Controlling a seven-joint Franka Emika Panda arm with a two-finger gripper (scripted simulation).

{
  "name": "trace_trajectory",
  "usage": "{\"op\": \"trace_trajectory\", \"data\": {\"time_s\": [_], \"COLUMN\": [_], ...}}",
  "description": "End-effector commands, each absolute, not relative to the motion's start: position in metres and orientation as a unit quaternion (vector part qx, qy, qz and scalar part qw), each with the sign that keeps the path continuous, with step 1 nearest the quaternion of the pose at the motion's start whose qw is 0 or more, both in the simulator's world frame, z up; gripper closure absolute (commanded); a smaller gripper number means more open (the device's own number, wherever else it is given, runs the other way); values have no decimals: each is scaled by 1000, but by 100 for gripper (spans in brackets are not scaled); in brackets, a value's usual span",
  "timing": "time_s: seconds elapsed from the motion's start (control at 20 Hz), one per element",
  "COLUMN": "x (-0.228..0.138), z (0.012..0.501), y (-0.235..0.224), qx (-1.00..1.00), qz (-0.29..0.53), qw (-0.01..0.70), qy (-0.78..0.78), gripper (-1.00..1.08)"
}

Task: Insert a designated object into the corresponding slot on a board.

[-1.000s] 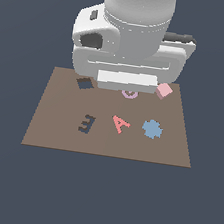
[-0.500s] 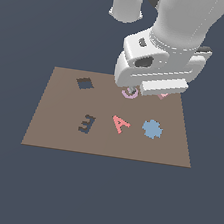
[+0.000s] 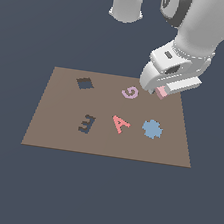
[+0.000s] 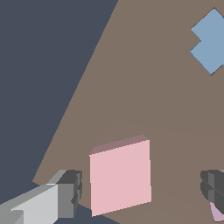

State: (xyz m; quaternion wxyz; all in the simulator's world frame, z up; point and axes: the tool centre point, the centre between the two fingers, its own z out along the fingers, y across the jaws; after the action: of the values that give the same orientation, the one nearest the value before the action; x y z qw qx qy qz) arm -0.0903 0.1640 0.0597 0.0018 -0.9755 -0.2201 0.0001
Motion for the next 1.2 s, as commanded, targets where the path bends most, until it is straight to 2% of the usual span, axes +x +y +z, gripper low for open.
{"op": "trace_trajectory", "data": {"time_s": [0.0, 0.95, 1.0, 1.15], "x": [-98, -101, -101, -101], "z": [53, 30, 30, 30], "y": [171, 174, 174, 174], "qx": [-973, -972, -972, -972], "qz": [0, 0, 0, 0], "qw": [1, 0, 0, 0], "qy": [-232, -237, -237, -237], "gripper": [-92, -92, 108, 108]}}
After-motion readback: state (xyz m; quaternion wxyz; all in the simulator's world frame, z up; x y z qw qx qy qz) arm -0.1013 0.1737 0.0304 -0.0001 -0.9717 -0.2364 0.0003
